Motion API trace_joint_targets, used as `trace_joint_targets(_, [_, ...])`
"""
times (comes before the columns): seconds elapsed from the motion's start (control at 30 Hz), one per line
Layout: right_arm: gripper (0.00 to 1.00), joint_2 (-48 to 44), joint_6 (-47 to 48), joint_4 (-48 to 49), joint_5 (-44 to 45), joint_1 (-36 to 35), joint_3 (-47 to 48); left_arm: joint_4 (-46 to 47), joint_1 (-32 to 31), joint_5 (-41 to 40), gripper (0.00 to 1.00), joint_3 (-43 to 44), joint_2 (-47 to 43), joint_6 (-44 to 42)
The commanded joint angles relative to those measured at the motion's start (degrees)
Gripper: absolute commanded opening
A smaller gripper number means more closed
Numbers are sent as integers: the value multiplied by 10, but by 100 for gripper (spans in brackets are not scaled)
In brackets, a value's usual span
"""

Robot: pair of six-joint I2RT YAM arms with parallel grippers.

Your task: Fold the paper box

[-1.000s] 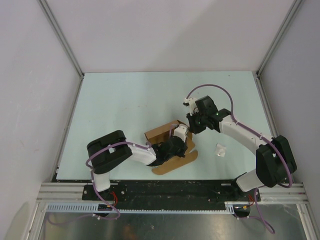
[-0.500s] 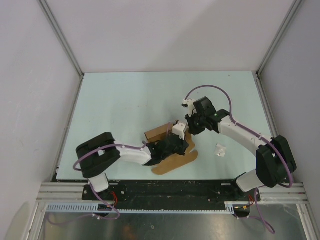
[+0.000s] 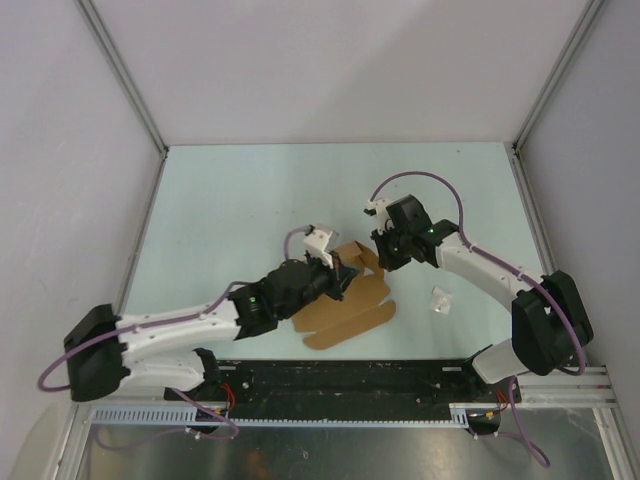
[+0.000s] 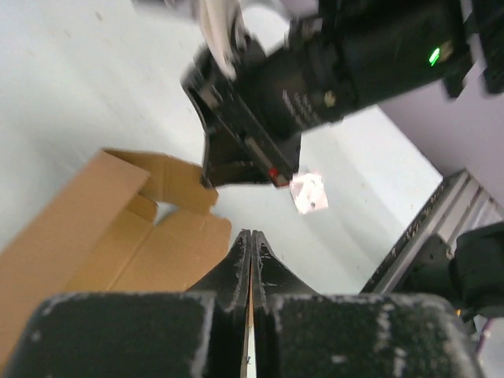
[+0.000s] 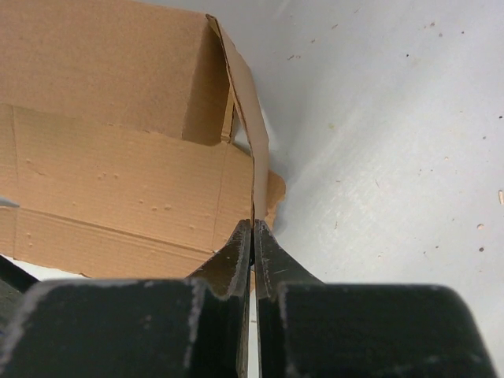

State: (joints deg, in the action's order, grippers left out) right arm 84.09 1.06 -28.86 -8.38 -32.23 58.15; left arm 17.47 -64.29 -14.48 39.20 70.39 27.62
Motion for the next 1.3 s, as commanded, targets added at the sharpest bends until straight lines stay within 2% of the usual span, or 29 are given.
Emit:
trace_joint_targets(0.0, [0,-3,-5,2,3,-6,-4,-91,12,-80,0,14,-77,-47])
trace_joint_targets(0.07, [0,-3,-5,2,2,-7,-4,-108,32,-82,0,14,-88,-55])
trace_joint_targets(0.2, [0,-7,-7,5,0,-10,-4,-121,121,-27,0,-4,-81,-50])
trace_joint_targets(0.3, [0,-7,-8,6,0,-11,-4,-121,140,-19,0,-3,-51,-77])
trace_joint_targets(0.6, [0,-14,-8,6,-11,-14,-4,-115,143,27,0,17,26,-102])
trace_joint_targets(1.0, [0,-12,-8,12,-60,-36,-3,-105,143,39,0,-4,39,-96])
trace_joint_targets(1.1, [3,-5,-20,18,-64,-40,-4,-104,143,43,0,-6,40,-94])
trace_joint_targets(1.23, [23,4,-20,25,-75,-42,-4,-102,143,49,0,-13,38,-90])
trace_joint_targets(1.27, [26,5,-19,27,-78,-42,-4,-101,143,50,0,-17,37,-88])
